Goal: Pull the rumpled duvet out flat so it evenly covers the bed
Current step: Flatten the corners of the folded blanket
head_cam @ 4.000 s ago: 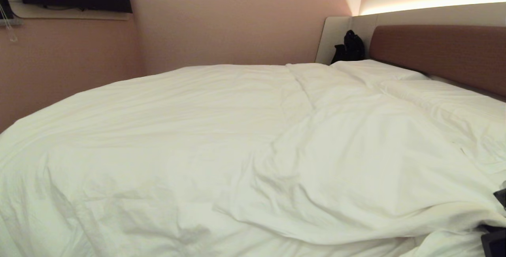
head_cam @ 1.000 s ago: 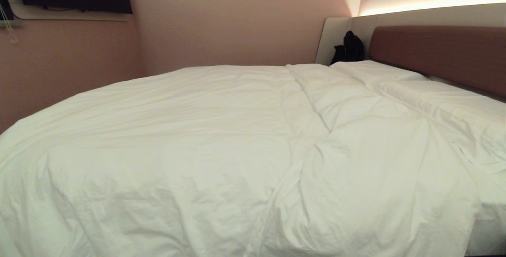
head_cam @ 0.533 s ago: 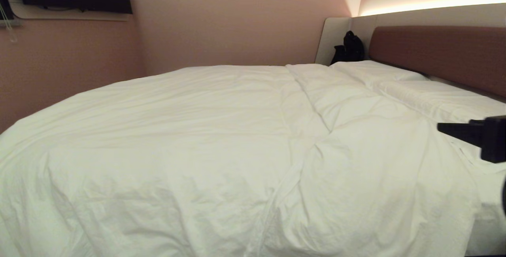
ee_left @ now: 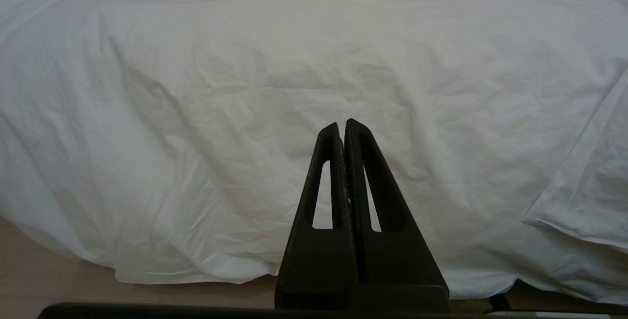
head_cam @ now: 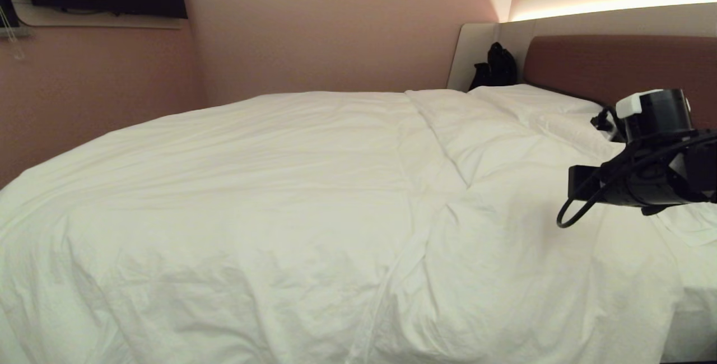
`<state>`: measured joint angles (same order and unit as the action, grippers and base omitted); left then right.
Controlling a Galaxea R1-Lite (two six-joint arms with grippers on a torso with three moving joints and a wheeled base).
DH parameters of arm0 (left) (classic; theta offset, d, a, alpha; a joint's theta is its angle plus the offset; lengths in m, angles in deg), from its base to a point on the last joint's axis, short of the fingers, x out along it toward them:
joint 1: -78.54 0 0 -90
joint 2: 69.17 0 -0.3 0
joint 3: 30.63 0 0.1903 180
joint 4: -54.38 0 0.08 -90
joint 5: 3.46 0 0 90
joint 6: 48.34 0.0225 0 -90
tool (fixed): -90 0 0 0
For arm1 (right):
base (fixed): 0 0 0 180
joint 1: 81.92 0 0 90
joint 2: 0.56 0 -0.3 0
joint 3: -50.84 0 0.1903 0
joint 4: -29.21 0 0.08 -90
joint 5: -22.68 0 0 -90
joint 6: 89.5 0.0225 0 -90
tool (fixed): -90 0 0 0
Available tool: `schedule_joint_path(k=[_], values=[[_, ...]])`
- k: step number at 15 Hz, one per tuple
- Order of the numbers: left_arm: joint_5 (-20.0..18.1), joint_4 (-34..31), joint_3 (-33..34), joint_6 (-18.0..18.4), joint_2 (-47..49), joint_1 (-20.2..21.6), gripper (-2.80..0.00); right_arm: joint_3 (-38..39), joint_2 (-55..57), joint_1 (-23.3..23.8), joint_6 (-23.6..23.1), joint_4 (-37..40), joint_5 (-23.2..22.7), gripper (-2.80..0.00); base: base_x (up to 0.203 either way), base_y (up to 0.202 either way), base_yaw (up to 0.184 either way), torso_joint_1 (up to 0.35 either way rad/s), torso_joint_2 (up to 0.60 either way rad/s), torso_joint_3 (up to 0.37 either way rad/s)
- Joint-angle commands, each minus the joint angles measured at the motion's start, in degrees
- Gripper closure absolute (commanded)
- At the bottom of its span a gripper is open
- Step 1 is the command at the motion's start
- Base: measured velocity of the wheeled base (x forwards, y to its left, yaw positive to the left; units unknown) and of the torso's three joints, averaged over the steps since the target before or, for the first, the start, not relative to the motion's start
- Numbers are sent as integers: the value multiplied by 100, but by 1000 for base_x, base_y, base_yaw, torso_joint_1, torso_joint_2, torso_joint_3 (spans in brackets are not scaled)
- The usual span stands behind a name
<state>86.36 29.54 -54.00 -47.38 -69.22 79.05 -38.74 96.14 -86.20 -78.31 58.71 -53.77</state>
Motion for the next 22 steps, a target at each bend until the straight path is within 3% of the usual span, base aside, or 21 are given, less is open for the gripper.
schedule_joint_path(k=[1,3,5,8,16,17,22], values=[[1,-2,0,0,5,8,0,165,185,376,-156,-108,-443,0,0,0,0,0,0,0],[1,-2,0,0,5,2,0,331,122,712,-257,-363,-562,0,0,0,0,0,0,0],[1,-2,0,0,5,2,0,349,114,730,-235,-399,-578,0,0,0,0,0,0,0],[1,-2,0,0,5,2,0,526,-43,899,279,-519,-583,0,0,0,0,0,0,0],[1,-2,0,0,5,2,0,882,53,1070,421,-561,-593,0,0,0,0,0,0,0],[1,-2,0,0,5,2,0,882,59,1061,481,-561,-582,-280,0,0,0,0,0,0],[1,-2,0,0,5,2,0,811,230,1070,648,-575,-600,-280,0,0,0,0,0,0]])
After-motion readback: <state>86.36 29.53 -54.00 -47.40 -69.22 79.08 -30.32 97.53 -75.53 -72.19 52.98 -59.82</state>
